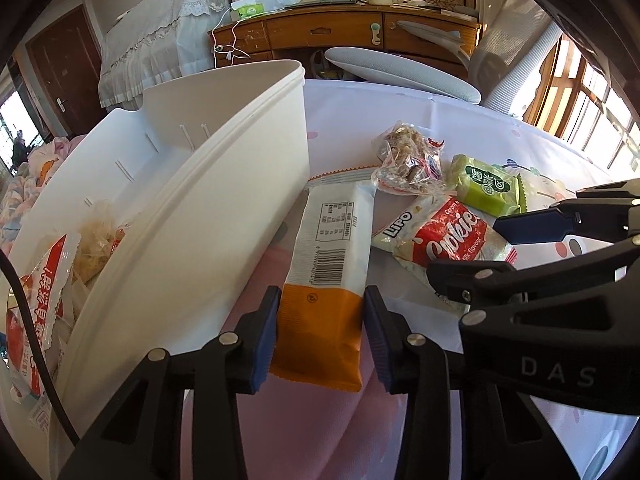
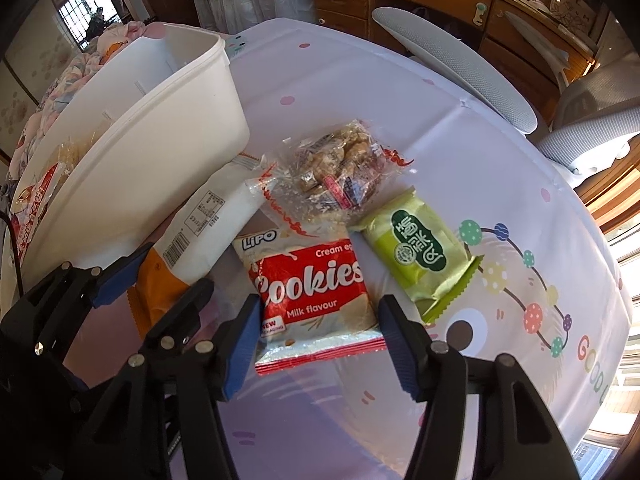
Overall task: Organize snacks
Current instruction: 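Grasp the orange-ended bar with the left gripper while the right grasps the red Cookies pack, then carry the bar and Cookies pack into the tray and release both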
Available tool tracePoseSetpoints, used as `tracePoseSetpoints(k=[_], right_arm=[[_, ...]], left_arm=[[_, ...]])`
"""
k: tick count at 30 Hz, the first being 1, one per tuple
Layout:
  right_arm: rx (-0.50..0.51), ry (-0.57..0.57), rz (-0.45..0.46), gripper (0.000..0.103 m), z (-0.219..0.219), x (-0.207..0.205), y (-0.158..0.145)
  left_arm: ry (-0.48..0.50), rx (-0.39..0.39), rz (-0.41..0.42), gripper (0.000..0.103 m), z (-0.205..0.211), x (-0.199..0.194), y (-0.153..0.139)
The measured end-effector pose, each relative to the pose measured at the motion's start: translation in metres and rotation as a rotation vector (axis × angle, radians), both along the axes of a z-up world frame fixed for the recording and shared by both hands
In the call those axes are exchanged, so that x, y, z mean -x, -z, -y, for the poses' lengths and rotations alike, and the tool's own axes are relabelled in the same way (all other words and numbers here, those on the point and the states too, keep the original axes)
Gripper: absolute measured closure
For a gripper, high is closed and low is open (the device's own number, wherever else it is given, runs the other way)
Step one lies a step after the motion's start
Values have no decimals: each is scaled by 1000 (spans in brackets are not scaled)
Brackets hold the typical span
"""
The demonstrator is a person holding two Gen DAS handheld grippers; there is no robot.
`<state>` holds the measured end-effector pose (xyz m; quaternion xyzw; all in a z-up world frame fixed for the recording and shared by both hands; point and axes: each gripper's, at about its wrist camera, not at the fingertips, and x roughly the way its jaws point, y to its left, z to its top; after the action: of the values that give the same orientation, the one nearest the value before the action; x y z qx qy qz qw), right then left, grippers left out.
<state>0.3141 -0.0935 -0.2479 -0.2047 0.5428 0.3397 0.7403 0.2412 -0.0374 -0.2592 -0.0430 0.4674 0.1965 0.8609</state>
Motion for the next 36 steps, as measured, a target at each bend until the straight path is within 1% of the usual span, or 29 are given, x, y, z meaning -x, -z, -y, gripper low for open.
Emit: tracePoseSetpoints(k=[3, 8, 12, 13, 17, 22, 28, 32, 36], right_arm=[[5, 2, 0, 50, 2, 1, -1], [18, -7, -1, 53, 5, 5, -4], [24, 11, -7, 56, 12, 8, -7], [24, 16, -8, 59, 16, 11, -8], [23, 47, -18, 59, 28, 16, -12], [22, 84, -18, 59, 42, 25, -20], [1, 134, -11, 59, 60, 45, -44], [-10, 182, -12, 59, 72, 63, -60], [-23, 242, -32, 59, 87, 83, -72]], left_arm=[[14, 9, 1, 64, 2, 3, -3], [46, 11, -3, 65, 7, 12, -9], [67, 9, -7, 65, 10, 23, -15], [71, 10, -8, 65, 10, 27, -17], [90, 11, -3, 65, 12, 37, -27], [105, 2, 27, 65, 16, 51, -47], [134, -7, 65, 65, 23, 68, -76], [145, 3, 87, 65, 28, 86, -97], [158, -6, 115, 65, 31, 111, -119]])
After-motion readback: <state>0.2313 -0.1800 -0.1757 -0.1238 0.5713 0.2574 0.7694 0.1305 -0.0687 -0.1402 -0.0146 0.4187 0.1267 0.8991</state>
